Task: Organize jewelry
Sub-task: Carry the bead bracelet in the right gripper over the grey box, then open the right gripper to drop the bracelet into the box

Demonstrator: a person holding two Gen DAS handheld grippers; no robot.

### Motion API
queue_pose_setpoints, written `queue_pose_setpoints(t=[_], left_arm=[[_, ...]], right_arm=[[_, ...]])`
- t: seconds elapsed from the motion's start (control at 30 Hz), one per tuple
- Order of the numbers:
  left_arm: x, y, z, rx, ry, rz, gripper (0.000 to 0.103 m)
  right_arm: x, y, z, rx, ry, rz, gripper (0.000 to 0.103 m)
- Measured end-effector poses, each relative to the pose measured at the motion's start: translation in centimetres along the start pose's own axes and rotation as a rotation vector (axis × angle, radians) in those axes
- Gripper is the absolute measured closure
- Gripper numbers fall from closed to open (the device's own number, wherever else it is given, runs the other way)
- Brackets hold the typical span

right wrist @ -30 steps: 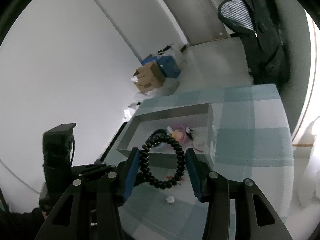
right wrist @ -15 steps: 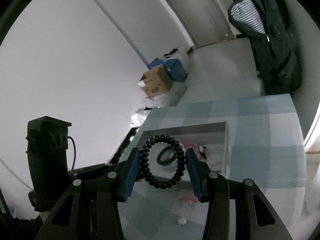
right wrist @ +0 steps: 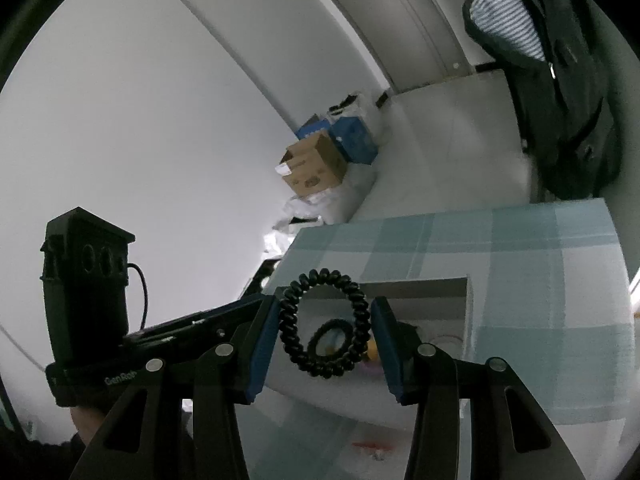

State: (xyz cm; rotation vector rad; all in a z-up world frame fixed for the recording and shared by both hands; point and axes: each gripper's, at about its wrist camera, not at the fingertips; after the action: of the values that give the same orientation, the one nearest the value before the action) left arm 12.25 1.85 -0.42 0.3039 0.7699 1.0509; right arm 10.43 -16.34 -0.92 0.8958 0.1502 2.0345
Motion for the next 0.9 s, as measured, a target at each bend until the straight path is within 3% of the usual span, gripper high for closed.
queue_pose_setpoints(t=[0.67, 0.77, 0.9], left_arm=[[0.7, -2.3, 0.1, 0.052, 0.022, 0.003, 0.078], [0.9, -2.6, 0.2, 0.080, 0.049, -0.040, 0.078], [1.1, -3.0, 0.0, 0.107, 0.061, -0.019, 0.075]], right_arm=[[-2.2, -2.5, 0.7, 0.055, -0.046, -0.016, 0.055], [-2.4, -2.7, 0.7, 0.059, -0.051, -0.030, 0.055], [-2.7, -2.6, 0.6, 0.059, -0.064, -0.036, 0.051]])
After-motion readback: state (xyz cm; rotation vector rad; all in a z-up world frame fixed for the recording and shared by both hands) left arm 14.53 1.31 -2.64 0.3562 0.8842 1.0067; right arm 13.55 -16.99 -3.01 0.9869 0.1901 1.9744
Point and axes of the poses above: each gripper's, at about its wrist camera, not at the fingertips, and y roughly against the way its jaws point, x to its left, z to its top, and after that the axes turned 10 degrees about -x, right-handed
